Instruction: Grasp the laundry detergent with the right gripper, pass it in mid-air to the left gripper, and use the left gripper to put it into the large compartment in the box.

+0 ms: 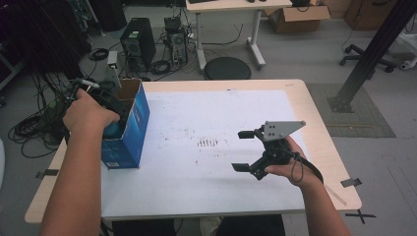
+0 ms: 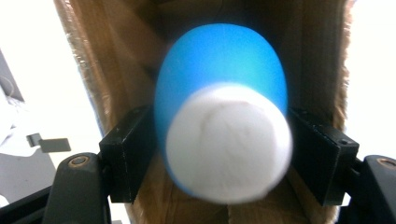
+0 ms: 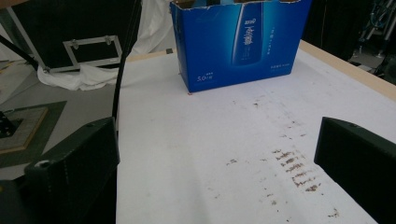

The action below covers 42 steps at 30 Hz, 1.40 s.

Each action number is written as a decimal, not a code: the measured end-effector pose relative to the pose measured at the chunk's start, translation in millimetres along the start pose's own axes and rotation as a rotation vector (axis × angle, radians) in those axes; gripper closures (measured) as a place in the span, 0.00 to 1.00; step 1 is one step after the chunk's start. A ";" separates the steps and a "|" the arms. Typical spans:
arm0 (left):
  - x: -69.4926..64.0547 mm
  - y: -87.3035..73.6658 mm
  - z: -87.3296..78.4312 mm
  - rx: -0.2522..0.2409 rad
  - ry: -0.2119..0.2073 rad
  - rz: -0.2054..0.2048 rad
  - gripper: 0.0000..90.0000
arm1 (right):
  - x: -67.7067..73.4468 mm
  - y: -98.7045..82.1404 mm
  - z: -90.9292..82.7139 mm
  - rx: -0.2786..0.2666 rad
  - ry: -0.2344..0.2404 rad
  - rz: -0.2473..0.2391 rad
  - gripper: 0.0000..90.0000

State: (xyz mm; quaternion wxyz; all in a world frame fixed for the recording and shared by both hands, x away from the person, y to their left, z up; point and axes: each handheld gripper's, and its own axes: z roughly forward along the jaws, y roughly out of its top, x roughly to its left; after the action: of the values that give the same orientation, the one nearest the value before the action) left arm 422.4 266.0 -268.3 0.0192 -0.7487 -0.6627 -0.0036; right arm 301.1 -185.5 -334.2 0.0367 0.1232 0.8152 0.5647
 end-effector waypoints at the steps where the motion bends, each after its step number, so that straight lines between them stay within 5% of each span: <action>1: -0.4 -0.8 -2.4 -0.006 0.000 0.000 0.31 | 0.1 0.4 -0.1 -0.001 0.001 -0.001 0.00; 12: -5.9 -7.8 -23.7 -0.028 0.010 0.012 0.26 | 2.0 6.7 0.3 -0.004 0.010 -0.015 0.00; 20: -16.6 -13.0 -42.5 -0.048 0.013 0.059 0.21 | 3.3 13.2 -2.6 -0.002 0.010 -0.027 0.00; 30: -41.6 -19.7 -69.0 -0.073 0.030 0.147 0.15 | 2.7 25.6 -6.5 0.005 0.008 -0.052 0.00; 42: -82.8 -23.7 -81.6 -0.041 0.069 0.287 0.04 | -1.3 33.3 -15.6 0.021 -0.011 -0.054 0.00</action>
State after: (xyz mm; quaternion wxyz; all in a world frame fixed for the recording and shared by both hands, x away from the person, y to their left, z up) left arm 390.5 184.1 -188.8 0.0272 -0.8354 -0.5475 -0.0402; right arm 304.5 -189.0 -297.8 0.0551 0.1047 0.8239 0.5543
